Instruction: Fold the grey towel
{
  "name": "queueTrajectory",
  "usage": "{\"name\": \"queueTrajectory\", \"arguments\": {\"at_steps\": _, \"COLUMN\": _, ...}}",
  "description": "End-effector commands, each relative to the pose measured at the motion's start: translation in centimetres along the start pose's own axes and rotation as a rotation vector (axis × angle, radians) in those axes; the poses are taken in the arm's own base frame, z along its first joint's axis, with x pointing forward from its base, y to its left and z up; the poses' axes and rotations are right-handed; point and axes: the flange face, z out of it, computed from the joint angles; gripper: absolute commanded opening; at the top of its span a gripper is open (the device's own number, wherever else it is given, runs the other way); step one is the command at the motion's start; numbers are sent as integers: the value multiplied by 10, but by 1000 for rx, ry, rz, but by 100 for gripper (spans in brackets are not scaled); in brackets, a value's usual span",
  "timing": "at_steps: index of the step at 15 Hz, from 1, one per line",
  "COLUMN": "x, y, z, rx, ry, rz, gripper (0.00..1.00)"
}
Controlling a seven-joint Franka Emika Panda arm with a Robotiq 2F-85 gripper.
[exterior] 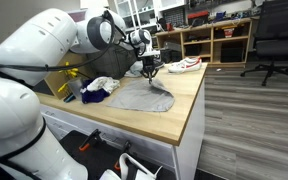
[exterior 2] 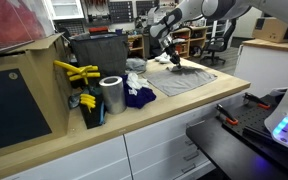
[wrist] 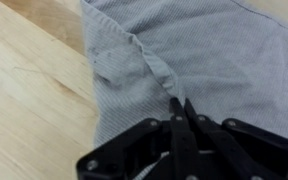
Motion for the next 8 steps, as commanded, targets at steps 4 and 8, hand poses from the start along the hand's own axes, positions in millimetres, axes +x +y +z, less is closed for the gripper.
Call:
{"name": "queueTrajectory", "arguments": {"at_steps": 4, "x": -34, "y": -48, "z": 3, "rx": 44, "ry": -42, "rz": -99, "gripper": 1}}
{"name": "queueTrajectory", "arguments": {"at_steps": 8, "x": -46, "y": -77, "z": 9, "rx": 47, "ry": -37, "rz": -116, "gripper": 1}}
